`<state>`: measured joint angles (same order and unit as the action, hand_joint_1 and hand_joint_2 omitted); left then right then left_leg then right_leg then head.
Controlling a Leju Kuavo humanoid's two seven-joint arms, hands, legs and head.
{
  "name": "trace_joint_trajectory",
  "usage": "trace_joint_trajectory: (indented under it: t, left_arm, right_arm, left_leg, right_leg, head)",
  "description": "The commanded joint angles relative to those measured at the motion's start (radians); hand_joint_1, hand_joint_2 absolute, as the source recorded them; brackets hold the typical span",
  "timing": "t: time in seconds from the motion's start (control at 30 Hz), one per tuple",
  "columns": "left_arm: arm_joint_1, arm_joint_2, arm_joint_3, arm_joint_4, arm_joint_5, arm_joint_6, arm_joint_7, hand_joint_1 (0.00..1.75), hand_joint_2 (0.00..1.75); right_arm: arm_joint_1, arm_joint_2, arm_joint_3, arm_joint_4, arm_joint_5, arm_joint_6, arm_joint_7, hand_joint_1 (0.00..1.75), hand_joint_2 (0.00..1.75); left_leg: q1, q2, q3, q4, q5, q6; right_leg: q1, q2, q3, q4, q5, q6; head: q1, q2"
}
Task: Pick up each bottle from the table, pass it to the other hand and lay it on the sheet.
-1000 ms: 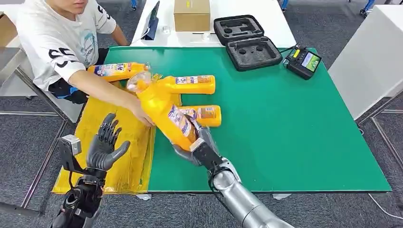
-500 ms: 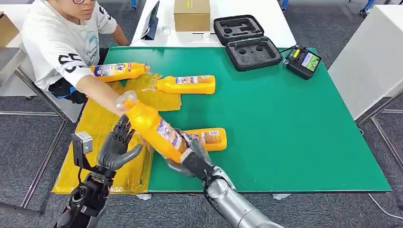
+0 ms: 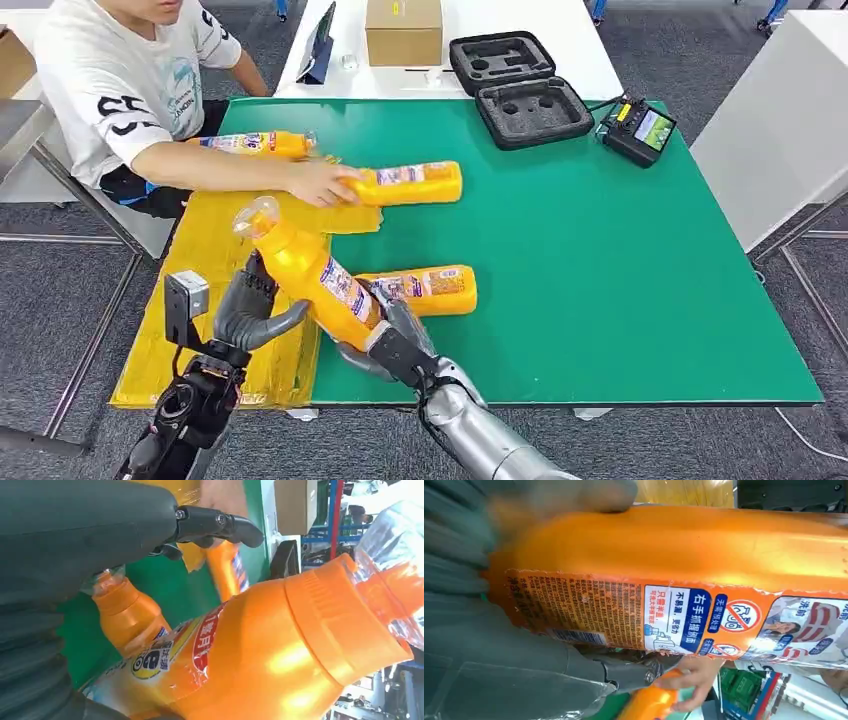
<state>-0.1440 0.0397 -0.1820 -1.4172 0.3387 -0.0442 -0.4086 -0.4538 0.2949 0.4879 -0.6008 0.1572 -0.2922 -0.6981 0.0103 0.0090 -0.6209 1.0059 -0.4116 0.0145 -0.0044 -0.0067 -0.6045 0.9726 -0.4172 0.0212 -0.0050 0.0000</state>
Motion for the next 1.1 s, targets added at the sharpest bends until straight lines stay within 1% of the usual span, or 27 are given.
trace_joint_trajectory:
  t: [0.03, 0.07, 0.1, 0.23, 0.33, 0.37, 0.4, 0.43, 0.47, 0.5, 0.53, 0.57, 0.6, 0.63, 0.67, 0.7, 0.8, 0.83, 1.03, 1.07, 1.1]
  left_arm:
    - [-0.055, -0.008, -0.034, 0.092, 0.003, -0.001, 0.025, 0.00, 1.75]
    - [-0.055, -0.002, -0.037, 0.095, 0.011, -0.006, 0.027, 0.00, 1.75]
    - [-0.050, 0.003, -0.040, 0.094, 0.026, -0.017, 0.030, 0.00, 1.75]
    - [-0.051, 0.008, -0.054, 0.096, 0.062, -0.044, 0.049, 0.00, 1.75]
    - [-0.061, 0.007, -0.062, 0.113, 0.113, -0.073, 0.077, 0.00, 1.75]
    - [-0.064, 0.006, -0.064, 0.119, 0.124, -0.078, 0.085, 0.00, 1.75]
    - [-0.071, 0.006, -0.071, 0.132, 0.166, -0.104, 0.108, 0.00, 1.75]
    - [-0.072, 0.008, -0.073, 0.136, 0.171, -0.106, 0.111, 0.00, 1.75]
    - [-0.078, 0.007, -0.078, 0.148, 0.207, -0.127, 0.131, 0.00, 1.75]
    - [-0.079, 0.009, -0.086, 0.153, 0.229, -0.145, 0.138, 0.00, 1.75]
    - [-0.080, 0.010, -0.091, 0.157, 0.257, -0.170, 0.153, 0.00, 1.75]
    - [-0.080, 0.011, -0.097, 0.160, 0.276, -0.187, 0.164, 0.00, 1.75]
    - [-0.077, 0.013, -0.100, 0.158, 0.285, -0.189, 0.166, 0.12, 1.75]
    - [-0.077, 0.013, -0.102, 0.154, 0.286, -0.189, 0.164, 0.79, 1.75]
    - [-0.074, 0.012, -0.101, 0.147, 0.299, -0.196, 0.161, 1.71, 1.75]
    - [-0.073, 0.013, -0.102, 0.140, 0.301, -0.199, 0.160, 1.75, 1.75]
    - [-0.064, 0.017, -0.103, 0.122, 0.300, -0.197, 0.156, 1.75, 1.75]
    - [-0.058, 0.017, -0.101, 0.114, 0.291, -0.191, 0.148, 1.75, 1.75]
    - [-0.071, 0.016, -0.085, 0.130, 0.293, -0.180, 0.140, 1.75, 1.75]
    - [-0.072, 0.016, -0.083, 0.128, 0.293, -0.179, 0.139, 1.75, 1.75]
    - [-0.074, 0.013, -0.076, 0.125, 0.297, -0.174, 0.133, 1.75, 1.75]
  right_arm:
    - [-0.027, 0.041, 0.118, 0.092, 0.070, -0.002, 0.001, 1.75, 1.75]
    - [-0.028, 0.050, 0.129, 0.107, 0.076, -0.004, 0.004, 1.75, 1.75]
    - [-0.029, 0.054, 0.134, 0.117, 0.071, 0.001, 0.007, 1.75, 1.75]
    - [-0.039, 0.054, 0.180, 0.122, 0.070, -0.006, 0.014, 1.75, 1.75]
    - [-0.043, 0.054, 0.231, 0.128, 0.088, -0.039, 0.046, 1.75, 1.75]
    - [-0.045, 0.054, 0.242, 0.133, 0.100, -0.063, 0.049, 1.75, 1.75]
    - [-0.052, 0.054, 0.281, 0.149, 0.154, -0.134, 0.065, 1.75, 1.75]
    - [-0.052, 0.054, 0.286, 0.150, 0.155, -0.139, 0.067, 1.75, 1.75]
    - [-0.059, 0.054, 0.315, 0.165, 0.209, -0.209, 0.086, 1.75, 1.75]
    - [-0.060, 0.054, 0.323, 0.167, 0.215, -0.215, 0.096, 1.75, 1.75]
    - [-0.068, 0.054, 0.351, 0.182, 0.277, -0.287, 0.117, 1.75, 1.75]
    - [-0.067, 0.054, 0.354, 0.178, 0.279, -0.280, 0.124, 1.75, 1.75]
    - [-0.069, 0.054, 0.360, 0.180, 0.299, -0.300, 0.133, 1.75, 1.75]
    - [-0.069, 0.054, 0.362, 0.179, 0.308, -0.305, 0.142, 1.75, 1.75]
    - [-0.071, 0.054, 0.362, 0.178, 0.315, -0.310, 0.149, 1.75, 1.75]
    - [-0.074, 0.054, 0.364, 0.182, 0.323, -0.310, 0.157, 1.75, 1.75]
    - [-0.077, 0.054, 0.350, 0.182, 0.329, -0.308, 0.167, 1.75, 1.75]
    - [-0.078, 0.054, 0.342, 0.186, 0.337, -0.311, 0.167, 1.75, 1.75]
    - [-0.077, 0.052, 0.310, 0.185, 0.368, -0.322, 0.170, 1.75, 1.75]
    - [-0.077, 0.052, 0.309, 0.185, 0.370, -0.326, 0.170, 1.75, 1.75]
    - [-0.077, 0.051, 0.307, 0.184, 0.374, -0.327, 0.174, 1.75, 1.75]
  left_leg:
    - [0.000, -0.001, 0.003, -0.001, -0.001, -0.001]
    - [0.000, -0.001, 0.006, -0.001, -0.002, -0.001]
    - [0.000, -0.001, 0.003, -0.001, -0.001, -0.001]
    - [0.000, -0.001, 0.007, -0.002, -0.002, -0.001]
    - [0.001, -0.002, 0.003, -0.001, -0.001, 0.000]
    - [0.001, -0.002, 0.004, -0.001, -0.001, 0.000]
    - [0.001, -0.002, 0.006, -0.001, -0.002, -0.001]
    - [0.000, -0.002, 0.004, -0.001, -0.001, 0.000]
    - [0.000, -0.002, 0.008, -0.001, -0.002, -0.001]
    - [0.001, -0.003, 0.006, -0.001, -0.002, -0.001]
    - [0.000, -0.003, 0.007, -0.002, -0.002, -0.001]
    - [0.000, -0.004, 0.008, -0.001, -0.002, -0.001]
    - [0.001, -0.002, 0.003, -0.001, 0.000, -0.001]
    - [0.000, -0.003, 0.006, -0.002, -0.001, -0.001]
    - [0.000, -0.004, 0.005, -0.001, -0.001, -0.001]
    - [0.001, -0.002, 0.007, -0.002, -0.002, -0.001]
    - [0.001, -0.004, 0.009, -0.002, -0.002, -0.001]
    - [0.000, -0.002, 0.004, -0.001, -0.001, -0.001]
    - [0.001, -0.004, 0.007, -0.001, -0.002, -0.001]
    - [0.001, -0.002, 0.003, -0.001, -0.001, 0.000]
    - [0.001, -0.003, 0.004, -0.001, -0.001, 0.000]
  right_leg:
    - [0.000, 0.000, 0.003, -0.001, -0.001, -0.001]
    - [0.000, 0.000, 0.006, 0.000, -0.002, -0.001]
    - [0.000, -0.001, 0.003, 0.000, -0.001, -0.001]
    - [0.000, 0.000, 0.007, -0.001, -0.002, -0.001]
    - [0.000, -0.001, 0.003, 0.000, -0.001, 0.000]
    - [0.000, -0.001, 0.004, -0.001, -0.002, 0.000]
    - [0.001, -0.001, 0.006, 0.000, -0.002, -0.001]
    - [0.000, -0.001, 0.004, 0.000, -0.002, 0.000]
    - [0.000, -0.001, 0.008, 0.000, -0.003, -0.001]
    - [0.000, -0.001, 0.007, -0.001, -0.003, -0.001]
    - [0.000, -0.002, 0.008, -0.001, -0.003, -0.001]
    - [0.000, -0.002, 0.009, -0.001, -0.003, -0.001]
    - [0.001, -0.001, 0.003, -0.001, -0.001, -0.001]
    - [0.000, -0.002, 0.006, -0.001, -0.002, -0.001]
    - [0.000, -0.003, 0.005, 0.000, -0.002, -0.001]
    - [0.000, -0.001, 0.007, -0.001, -0.003, -0.001]
    - [0.001, -0.003, 0.009, -0.001, -0.004, -0.001]
    - [0.000, -0.002, 0.004, 0.000, -0.002, -0.001]
    - [0.000, -0.003, 0.008, -0.001, -0.003, -0.001]
    - [0.000, -0.002, 0.003, -0.001, -0.002, 0.000]
    - [0.000, -0.003, 0.005, -0.001, -0.002, 0.000]
  head:
    - [0.000, 0.000]
    - [0.000, 0.000]
    - [0.000, 0.000]
    - [0.000, 0.000]
    - [0.000, 0.000]
    - [0.000, 0.000]
    - [0.000, 0.000]
    - [0.000, 0.000]
    - [0.000, 0.000]
    - [0.000, 0.000]
    - [0.000, 0.000]
    - [0.000, 0.000]
    - [0.000, 0.000]
    - [0.001, 0.000]
    - [0.001, 0.000]
    - [-0.001, 0.000]
    - [0.000, 0.000]
    - [0.000, 0.000]
    - [0.000, 0.000]
    - [0.000, 0.000]
    - [0.000, 0.000]
